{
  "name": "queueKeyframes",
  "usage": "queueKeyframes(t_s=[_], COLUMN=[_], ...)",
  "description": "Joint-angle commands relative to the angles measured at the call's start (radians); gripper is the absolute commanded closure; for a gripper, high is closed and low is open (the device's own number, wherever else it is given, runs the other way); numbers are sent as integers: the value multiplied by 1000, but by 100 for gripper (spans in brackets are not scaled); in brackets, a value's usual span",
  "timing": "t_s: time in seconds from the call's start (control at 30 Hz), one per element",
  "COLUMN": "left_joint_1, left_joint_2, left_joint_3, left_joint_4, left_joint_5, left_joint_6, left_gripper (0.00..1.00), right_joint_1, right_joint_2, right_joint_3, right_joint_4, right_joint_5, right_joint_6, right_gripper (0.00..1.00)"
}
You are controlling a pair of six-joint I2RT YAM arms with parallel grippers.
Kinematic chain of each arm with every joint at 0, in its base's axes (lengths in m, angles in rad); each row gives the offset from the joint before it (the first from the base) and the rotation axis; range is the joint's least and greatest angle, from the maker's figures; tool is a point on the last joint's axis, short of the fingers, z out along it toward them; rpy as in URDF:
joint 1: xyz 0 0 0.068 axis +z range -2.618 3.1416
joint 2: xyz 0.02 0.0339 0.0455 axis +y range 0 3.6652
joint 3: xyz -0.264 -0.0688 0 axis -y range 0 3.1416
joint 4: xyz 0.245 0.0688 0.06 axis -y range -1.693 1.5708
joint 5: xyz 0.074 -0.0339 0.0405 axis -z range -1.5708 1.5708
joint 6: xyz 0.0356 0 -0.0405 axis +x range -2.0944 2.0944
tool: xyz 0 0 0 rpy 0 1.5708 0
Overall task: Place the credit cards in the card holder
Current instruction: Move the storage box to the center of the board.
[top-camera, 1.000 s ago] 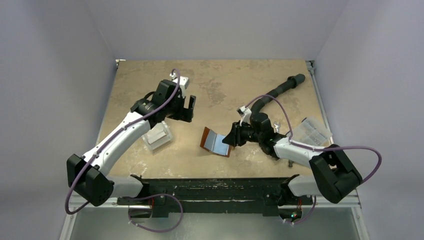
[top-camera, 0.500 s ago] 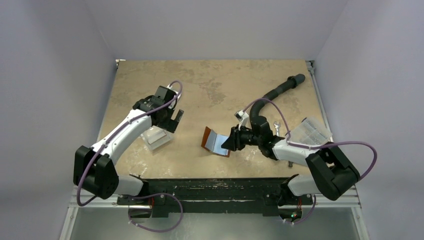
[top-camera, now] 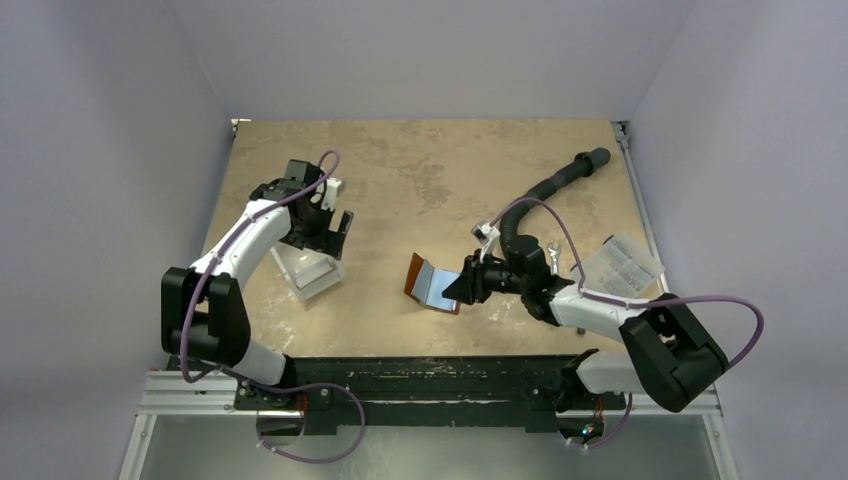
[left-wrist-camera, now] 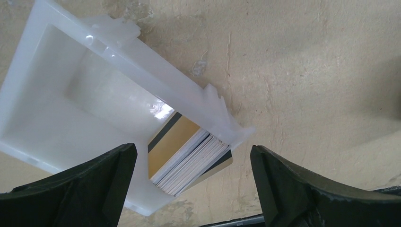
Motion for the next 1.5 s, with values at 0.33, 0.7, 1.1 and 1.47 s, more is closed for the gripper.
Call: queueKeyframes(t_s=[0.33,0.7,1.1,1.47], left_joint_1=[141,142,143,147], left_joint_2=[5,8,87,154], left_joint_3=[-94,-110,-79,-29], left_joint_4=[172,265,341,476], left_joint_5=[213,303,348,397], left_joint_6=[-34,-175,-293,-411], left_gripper=[1,1,2,4], right_joint_1=[2,2,3,2], right_joint_2=[-49,-32,-24,-9], right_joint_3=[-12,-10,-9,-6], right_joint_4=[52,53,50,47], right_joint_5=[-21,-19,-13,-5], right_joint_6=[0,-2,-5,-8], right_gripper=[68,69,69,69])
